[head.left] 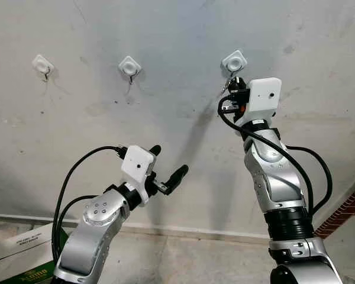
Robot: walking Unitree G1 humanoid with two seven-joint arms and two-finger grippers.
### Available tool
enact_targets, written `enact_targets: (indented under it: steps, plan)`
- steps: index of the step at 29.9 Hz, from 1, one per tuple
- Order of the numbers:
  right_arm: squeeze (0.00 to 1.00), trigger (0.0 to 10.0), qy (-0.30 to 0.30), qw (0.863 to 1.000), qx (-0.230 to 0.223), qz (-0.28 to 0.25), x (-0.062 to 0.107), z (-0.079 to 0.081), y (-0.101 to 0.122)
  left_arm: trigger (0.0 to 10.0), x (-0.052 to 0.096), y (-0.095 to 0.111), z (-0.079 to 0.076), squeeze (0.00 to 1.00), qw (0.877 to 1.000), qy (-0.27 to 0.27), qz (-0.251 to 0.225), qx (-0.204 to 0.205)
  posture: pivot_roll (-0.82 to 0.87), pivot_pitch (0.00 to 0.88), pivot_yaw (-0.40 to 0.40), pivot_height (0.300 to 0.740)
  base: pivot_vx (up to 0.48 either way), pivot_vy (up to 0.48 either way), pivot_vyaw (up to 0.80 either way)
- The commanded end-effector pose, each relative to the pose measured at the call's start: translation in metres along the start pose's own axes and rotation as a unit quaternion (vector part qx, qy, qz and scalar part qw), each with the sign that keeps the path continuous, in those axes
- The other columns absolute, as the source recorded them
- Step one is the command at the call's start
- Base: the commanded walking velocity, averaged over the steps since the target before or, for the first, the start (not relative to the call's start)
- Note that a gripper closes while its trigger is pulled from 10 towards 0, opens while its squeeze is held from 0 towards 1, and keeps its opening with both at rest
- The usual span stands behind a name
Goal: Hang keys on a hook
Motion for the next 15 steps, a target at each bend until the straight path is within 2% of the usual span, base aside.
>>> enact_targets:
  steps: [1,15]
  plan:
    - [0.00,10.0,-0.006,1.000,0.002,-0.017,-0.0049,-0.0018,0.0101,10.0,0.0004,0.0006,0.0002,0.00,1.000,0.002,0.000,-0.008,0.08,0.000,0.075,0.740,0.000,0.000,0.00]
    - [0.00,10.0,-0.027,1.000,-0.002,-0.013,-0.0140,-0.0070,0.0079,10.0,0.0011,-0.0001,-0.0008,0.00,1.000,0.001,0.001,-0.009,0.08,0.000,0.070,0.740,0.000,0.000,0.00]
Point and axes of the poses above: a point about 5 cm out from each wrist's last joint towards the gripper, its own x axis pointing back from the gripper into the wrist, its own y axis along the axis of the wrist's last joint, z = x × y, the point moved 4 cm from there along -x, pointing out of the wrist towards the gripper, and after that the axes turned 14 degrees about x, right-handed, at the moved point
